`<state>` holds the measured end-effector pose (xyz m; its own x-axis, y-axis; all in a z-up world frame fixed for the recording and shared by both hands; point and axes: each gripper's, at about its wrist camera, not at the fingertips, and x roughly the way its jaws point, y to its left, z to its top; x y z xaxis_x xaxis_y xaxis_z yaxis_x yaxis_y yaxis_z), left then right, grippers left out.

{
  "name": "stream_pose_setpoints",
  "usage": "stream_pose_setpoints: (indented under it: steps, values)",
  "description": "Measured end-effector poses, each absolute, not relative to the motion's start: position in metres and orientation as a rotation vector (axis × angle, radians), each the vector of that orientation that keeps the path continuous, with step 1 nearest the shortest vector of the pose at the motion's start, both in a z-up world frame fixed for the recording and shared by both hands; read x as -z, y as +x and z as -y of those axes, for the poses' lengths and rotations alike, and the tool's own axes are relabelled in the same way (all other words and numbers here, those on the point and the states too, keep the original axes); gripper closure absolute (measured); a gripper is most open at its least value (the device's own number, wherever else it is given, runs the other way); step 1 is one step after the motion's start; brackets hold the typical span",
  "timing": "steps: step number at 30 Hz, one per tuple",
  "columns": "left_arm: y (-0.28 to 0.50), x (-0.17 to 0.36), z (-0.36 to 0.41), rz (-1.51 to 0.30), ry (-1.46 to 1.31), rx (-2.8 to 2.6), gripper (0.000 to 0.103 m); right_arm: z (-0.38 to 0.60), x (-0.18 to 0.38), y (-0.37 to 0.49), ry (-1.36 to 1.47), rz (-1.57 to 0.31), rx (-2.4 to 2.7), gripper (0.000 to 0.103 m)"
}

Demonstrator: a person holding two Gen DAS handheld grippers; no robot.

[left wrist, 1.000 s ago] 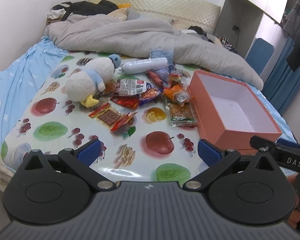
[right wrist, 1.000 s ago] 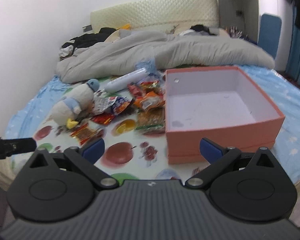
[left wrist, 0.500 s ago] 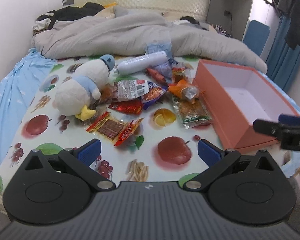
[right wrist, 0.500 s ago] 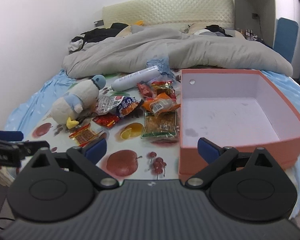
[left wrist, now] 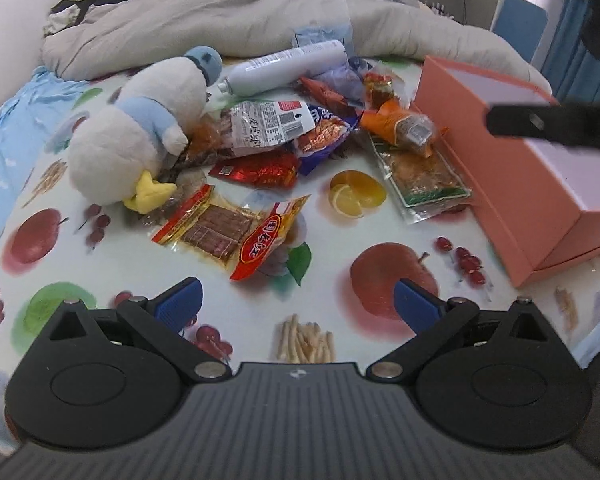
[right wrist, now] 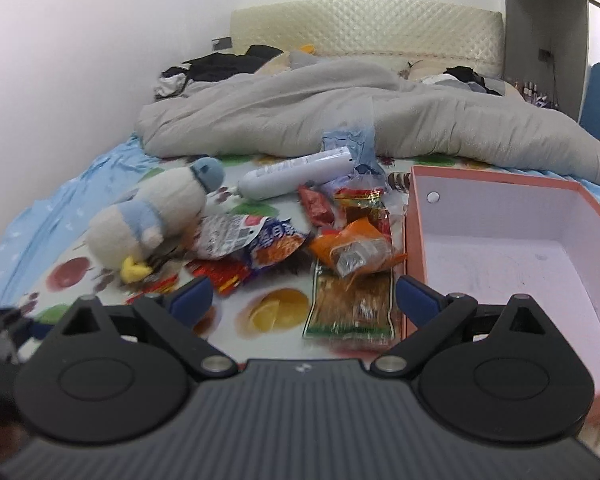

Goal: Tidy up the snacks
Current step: 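Move the right gripper to the orange snack packet and close on it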

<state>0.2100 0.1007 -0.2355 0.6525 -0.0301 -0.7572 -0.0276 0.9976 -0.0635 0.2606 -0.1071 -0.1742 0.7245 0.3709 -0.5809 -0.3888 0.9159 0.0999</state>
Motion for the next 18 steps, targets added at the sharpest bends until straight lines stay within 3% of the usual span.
stream_pose_setpoints:
  steps: [15,18]
  values:
    - [0.268,0.280,-0.124,-0.846,0.048,0.027,0.008,0.061,0.231,0.346,-0.197,-0.658,-0.421,0.004]
    - [0.277,0.287,-0.128,-0.860,0.027,0.013,0.015,0.059,0.239,0.355,-0.225,-0.665,-0.415,0.004]
